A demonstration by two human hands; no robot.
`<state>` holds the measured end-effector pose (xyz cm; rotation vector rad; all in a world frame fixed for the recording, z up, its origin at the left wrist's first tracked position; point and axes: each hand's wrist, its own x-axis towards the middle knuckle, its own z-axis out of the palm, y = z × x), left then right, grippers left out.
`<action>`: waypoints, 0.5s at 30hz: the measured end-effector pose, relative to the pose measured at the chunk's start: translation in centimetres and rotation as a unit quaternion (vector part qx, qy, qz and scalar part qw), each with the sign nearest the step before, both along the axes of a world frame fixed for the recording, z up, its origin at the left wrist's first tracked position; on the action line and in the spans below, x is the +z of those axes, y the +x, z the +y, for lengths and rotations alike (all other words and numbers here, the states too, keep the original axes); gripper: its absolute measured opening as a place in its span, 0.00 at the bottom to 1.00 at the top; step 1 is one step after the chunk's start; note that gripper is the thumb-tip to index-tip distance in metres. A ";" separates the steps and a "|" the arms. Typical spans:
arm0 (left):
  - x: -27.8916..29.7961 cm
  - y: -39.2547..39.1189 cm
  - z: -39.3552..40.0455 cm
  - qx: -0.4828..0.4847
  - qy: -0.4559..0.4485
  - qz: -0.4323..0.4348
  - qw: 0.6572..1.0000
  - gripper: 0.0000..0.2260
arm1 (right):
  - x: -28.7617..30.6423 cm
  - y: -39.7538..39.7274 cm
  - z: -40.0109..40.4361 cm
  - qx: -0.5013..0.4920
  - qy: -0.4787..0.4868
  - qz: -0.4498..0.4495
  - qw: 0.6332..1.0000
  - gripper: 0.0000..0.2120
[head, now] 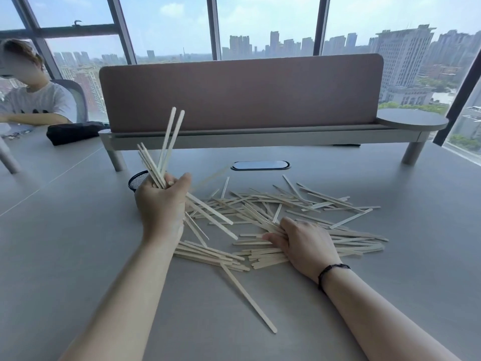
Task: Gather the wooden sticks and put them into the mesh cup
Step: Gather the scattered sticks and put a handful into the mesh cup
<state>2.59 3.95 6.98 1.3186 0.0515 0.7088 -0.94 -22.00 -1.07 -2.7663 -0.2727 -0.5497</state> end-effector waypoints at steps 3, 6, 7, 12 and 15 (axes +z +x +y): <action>-0.9 0.3 0.3 -0.018 -0.016 0.010 1.000 0.21 | 0.0 0.0 0.0 0.000 -0.006 0.002 1.000 0.28; -1.3 0.3 0.3 -0.046 -0.016 0.007 0.999 0.21 | 0.2 -0.2 0.2 -0.002 -0.011 0.006 1.000 0.30; -1.3 0.4 0.3 -0.054 -0.009 0.001 0.999 0.21 | 0.4 -0.3 0.3 -0.003 -0.011 0.011 1.000 0.30; -1.9 0.6 -0.2 -0.058 0.080 -0.019 0.995 0.18 | 1.0 -0.6 0.6 -0.012 -0.028 0.020 0.999 0.30; -2.0 0.5 -0.7 -0.041 0.135 -0.029 0.990 0.15 | 1.2 -0.8 0.8 -0.014 -0.038 0.008 0.999 0.30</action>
